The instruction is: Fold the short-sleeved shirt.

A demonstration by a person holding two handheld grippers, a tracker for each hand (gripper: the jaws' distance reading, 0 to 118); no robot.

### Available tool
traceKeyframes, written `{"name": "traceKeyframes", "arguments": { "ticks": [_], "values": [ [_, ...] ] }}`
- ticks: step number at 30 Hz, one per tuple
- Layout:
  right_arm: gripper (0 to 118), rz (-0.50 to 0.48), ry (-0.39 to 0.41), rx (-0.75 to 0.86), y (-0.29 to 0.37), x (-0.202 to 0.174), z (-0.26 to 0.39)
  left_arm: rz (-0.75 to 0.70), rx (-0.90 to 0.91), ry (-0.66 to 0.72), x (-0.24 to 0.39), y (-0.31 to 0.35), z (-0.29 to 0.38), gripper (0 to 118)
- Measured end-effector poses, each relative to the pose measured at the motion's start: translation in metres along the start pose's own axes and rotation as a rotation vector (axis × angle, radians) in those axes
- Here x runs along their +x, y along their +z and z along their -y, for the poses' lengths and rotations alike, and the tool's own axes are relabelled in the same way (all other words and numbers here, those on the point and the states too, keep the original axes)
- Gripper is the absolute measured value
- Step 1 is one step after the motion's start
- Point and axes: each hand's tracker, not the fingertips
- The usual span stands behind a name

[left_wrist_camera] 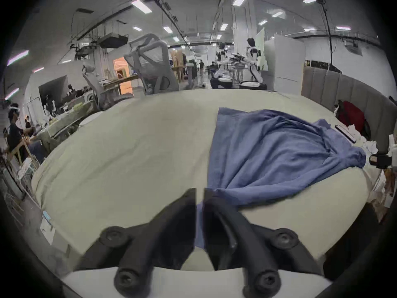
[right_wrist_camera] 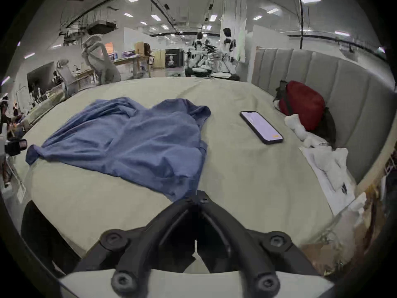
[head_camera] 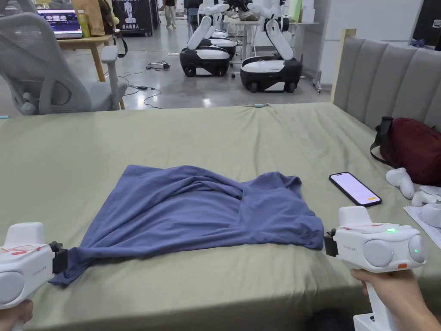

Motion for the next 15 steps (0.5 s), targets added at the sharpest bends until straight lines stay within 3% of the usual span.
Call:
{"name": "traceKeyframes", "arguments": {
  "ticks": [5, 9, 10, 12, 13, 14, 15],
  "values": [
    [0, 0.047, -0.011, -0.002, 0.008, 0.003, -0.001, 0.033, -0.001, 0.055, -0.009, 0.004, 0.004, 0],
    [0, 0.025, -0.037, -0.012, 0.006, 0.011, 0.0, 0.029, -0.004, 0.036, -0.006, -0.001, 0.003, 0],
    [0, 0.018, -0.043, -0.014, 0.006, 0.011, 0.0, 0.031, -0.005, 0.025, -0.004, -0.004, 0.001, 22],
    [0, 0.017, -0.041, -0.016, 0.006, 0.01, 0.002, 0.013, -0.013, 0.008, -0.001, -0.012, 0.0, 84],
    [0, 0.018, -0.038, -0.017, 0.006, 0.01, 0.002, 0.009, -0.023, 0.007, -0.001, -0.017, -0.001, 109],
    [0, 0.017, -0.037, -0.018, 0.006, 0.01, 0.003, 0.007, -0.03, 0.011, -0.002, -0.021, -0.002, 112],
    [0, 0.014, -0.04, -0.019, 0.006, 0.01, 0.003, 0.011, -0.035, 0.019, -0.003, -0.025, -0.002, 107]
  ]
}}
